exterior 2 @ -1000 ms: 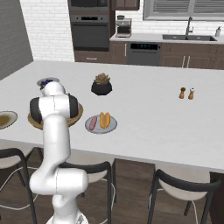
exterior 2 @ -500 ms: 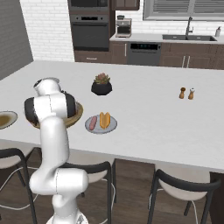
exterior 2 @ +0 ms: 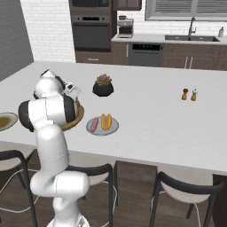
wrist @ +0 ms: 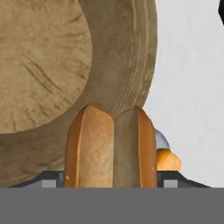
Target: Place one bun and one sausage from the bowl on each plate.
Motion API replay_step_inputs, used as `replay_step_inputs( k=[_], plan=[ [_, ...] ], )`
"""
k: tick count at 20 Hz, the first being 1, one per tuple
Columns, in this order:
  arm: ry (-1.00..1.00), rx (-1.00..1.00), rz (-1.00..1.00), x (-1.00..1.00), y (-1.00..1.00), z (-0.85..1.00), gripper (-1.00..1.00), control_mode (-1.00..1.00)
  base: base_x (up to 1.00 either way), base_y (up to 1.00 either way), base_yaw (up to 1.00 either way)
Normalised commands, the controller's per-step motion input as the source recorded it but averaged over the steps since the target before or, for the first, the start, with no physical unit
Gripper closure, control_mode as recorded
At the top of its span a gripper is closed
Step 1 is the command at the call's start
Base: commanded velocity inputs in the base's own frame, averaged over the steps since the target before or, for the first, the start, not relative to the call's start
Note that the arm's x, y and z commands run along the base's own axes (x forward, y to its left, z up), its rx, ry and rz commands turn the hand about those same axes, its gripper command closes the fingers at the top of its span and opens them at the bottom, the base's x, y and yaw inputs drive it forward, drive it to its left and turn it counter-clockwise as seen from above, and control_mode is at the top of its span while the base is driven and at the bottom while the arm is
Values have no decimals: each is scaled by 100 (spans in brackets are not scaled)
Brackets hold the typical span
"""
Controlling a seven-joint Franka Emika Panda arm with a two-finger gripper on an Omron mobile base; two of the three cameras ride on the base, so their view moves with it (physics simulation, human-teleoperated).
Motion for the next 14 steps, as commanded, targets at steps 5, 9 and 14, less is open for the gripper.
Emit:
replay_step_inputs(
  k=[5,9,14],
  plan=[
    [0,24,-50,-34,-55,40,100,-100,0,0,0],
    [0,25,-59,-47,-32,9,100,-100,0,0,0],
    [-4,20,-57,-45,-47,7,100,-100,0,0,0]
  ],
)
